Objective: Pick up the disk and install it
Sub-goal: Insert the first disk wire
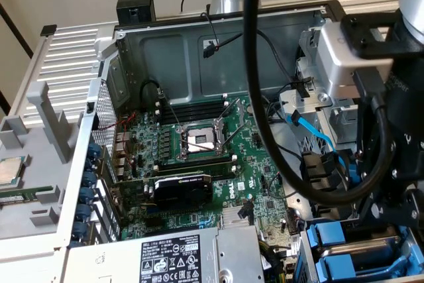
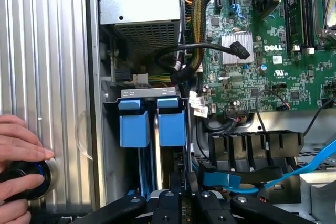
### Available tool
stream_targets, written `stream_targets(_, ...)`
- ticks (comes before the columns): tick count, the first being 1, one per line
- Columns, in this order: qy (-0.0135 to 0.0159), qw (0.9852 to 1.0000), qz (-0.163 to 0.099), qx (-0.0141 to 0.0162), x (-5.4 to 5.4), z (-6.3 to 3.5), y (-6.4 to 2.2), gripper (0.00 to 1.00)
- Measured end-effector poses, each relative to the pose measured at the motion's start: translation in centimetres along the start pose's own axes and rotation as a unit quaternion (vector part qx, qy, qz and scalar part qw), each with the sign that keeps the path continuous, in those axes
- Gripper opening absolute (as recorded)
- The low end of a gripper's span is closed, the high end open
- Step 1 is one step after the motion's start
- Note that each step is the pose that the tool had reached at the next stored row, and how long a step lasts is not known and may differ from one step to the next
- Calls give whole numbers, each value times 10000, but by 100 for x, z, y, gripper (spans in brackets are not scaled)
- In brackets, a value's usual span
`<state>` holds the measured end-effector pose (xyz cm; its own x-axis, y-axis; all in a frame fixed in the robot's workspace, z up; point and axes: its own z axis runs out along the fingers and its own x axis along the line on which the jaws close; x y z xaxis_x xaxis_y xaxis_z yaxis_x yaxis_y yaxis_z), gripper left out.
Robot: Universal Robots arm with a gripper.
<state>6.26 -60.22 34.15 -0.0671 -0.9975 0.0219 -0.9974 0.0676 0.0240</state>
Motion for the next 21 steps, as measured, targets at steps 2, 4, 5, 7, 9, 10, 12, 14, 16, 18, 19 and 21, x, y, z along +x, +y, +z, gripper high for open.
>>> stream_targets(2,0,10000,0,0,0,6,0,17)
stream_targets(4,1,10000,0,0,1,11,0,17)
stream_targets(5,2,10000,0,0,0,14,0,17)
stream_targets(7,2,10000,0,1,0,21,0,17)
stream_targets(9,0,10000,0,1,-2,25,0,17)
stream_targets(10,0,10000,0,1,-3,26,1,17)
stream_targets(12,2,10000,0,0,-10,25,2,17)
stream_targets(14,1,10000,0,1,-11,27,3,17)
stream_targets(16,2,10000,0,1,-12,28,3,17)
stream_targets(18,2,10000,2,1,-12,31,3,17)
stream_targets(19,2,10000,2,1,-12,34,3,17)
stream_targets(21,2,10000,2,1,-12,40,3,17)
